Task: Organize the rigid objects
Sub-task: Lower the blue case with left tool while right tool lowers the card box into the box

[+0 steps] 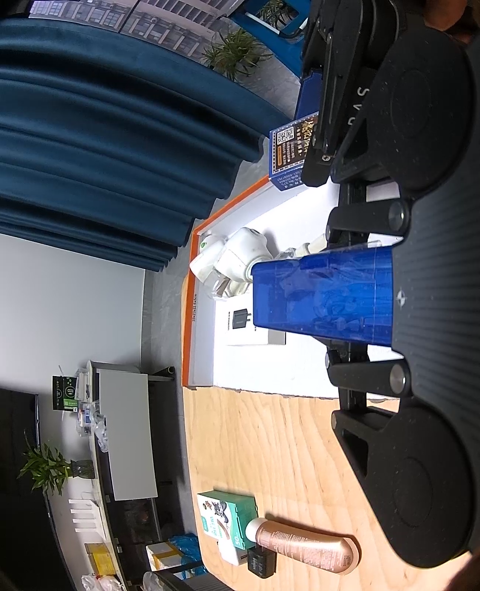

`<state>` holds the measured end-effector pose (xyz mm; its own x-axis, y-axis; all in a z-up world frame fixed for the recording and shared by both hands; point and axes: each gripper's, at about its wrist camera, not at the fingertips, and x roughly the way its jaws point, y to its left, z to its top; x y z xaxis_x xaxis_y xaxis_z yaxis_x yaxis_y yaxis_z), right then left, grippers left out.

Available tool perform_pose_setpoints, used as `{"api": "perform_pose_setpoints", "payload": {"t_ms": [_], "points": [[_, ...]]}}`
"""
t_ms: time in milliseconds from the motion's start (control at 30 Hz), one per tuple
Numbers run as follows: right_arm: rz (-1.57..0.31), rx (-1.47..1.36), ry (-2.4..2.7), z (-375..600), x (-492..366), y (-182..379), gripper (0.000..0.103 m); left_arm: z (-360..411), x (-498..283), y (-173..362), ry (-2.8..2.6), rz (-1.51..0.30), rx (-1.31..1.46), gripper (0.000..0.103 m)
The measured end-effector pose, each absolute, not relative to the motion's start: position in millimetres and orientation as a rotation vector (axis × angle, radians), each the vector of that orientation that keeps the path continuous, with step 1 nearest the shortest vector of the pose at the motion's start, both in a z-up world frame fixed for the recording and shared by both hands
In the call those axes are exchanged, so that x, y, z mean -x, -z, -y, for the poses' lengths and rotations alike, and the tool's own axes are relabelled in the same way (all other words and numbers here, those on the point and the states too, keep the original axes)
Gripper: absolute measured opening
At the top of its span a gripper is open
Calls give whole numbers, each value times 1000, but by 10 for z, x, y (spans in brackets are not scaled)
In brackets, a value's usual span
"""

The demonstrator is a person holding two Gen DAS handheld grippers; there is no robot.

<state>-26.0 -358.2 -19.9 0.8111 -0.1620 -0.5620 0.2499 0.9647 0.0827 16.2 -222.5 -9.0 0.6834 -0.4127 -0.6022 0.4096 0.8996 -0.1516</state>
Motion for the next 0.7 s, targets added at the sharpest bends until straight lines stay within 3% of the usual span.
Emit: {"api": "perform_pose_setpoints", "payload": {"t_ms": [700], "points": [[-623, -153, 205, 3584, 157, 274, 71, 2268, -238, 168, 464, -706, 1, 33]]}}
